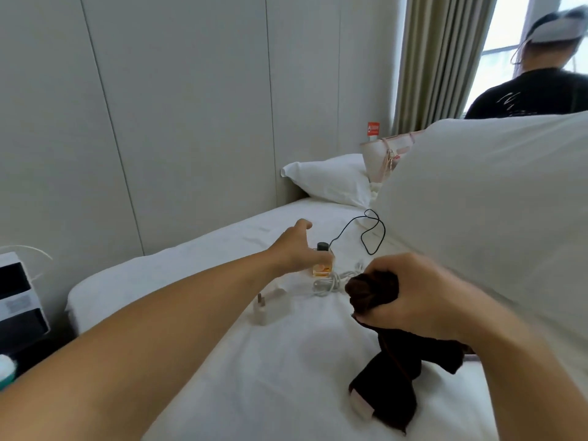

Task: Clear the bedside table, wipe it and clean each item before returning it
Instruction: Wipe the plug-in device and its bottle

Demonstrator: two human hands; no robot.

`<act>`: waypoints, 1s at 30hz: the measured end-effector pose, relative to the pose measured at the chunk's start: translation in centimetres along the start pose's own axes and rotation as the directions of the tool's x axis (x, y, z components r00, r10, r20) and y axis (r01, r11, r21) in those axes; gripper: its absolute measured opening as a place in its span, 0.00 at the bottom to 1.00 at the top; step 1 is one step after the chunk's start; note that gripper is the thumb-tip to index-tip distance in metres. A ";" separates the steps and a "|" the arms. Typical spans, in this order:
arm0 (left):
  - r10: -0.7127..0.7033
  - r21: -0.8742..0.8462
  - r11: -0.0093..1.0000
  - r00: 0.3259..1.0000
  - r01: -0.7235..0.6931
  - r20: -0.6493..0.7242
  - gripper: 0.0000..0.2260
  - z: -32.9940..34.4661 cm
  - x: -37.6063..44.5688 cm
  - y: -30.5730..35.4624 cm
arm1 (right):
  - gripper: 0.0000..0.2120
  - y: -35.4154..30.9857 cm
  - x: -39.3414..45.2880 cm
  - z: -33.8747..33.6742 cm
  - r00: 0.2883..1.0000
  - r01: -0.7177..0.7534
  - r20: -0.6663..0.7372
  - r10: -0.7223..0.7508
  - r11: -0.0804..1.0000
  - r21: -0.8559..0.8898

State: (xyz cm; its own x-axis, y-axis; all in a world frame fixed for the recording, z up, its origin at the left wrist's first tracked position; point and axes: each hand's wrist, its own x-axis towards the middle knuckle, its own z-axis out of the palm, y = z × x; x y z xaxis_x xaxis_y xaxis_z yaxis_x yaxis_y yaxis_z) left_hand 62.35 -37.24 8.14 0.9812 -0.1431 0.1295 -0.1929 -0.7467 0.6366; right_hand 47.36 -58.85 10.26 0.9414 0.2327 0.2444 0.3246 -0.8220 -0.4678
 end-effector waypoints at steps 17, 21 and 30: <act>-0.033 0.079 0.996 0.975 0.052 -0.219 0.26 0.2 0.0 0.4 | 0.14 1.0 0.4 0.7 0.992 0.094 -0.086 -0.093 0.996 0.008; -0.001 0.001 1.000 0.968 0.001 -0.249 0.33 -5.7 -8.1 -0.4 | 0.14 -2.9 0.1 1.5 0.968 0.205 -0.158 -0.196 0.978 0.044; -0.076 0.004 0.996 0.904 0.086 -0.422 0.36 -16.2 -28.9 -5.1 | 0.14 -17.9 -2.0 6.0 0.826 0.564 -0.153 -0.543 0.785 0.255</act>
State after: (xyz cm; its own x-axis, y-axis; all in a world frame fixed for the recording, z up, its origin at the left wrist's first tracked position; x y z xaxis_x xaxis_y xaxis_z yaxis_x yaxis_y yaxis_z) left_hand 34.85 -18.79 13.43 0.8989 0.2016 0.3891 -0.1079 -0.7588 0.6423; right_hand 40.24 -41.47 13.04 0.5868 0.5592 0.5857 0.8093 -0.3816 -0.4465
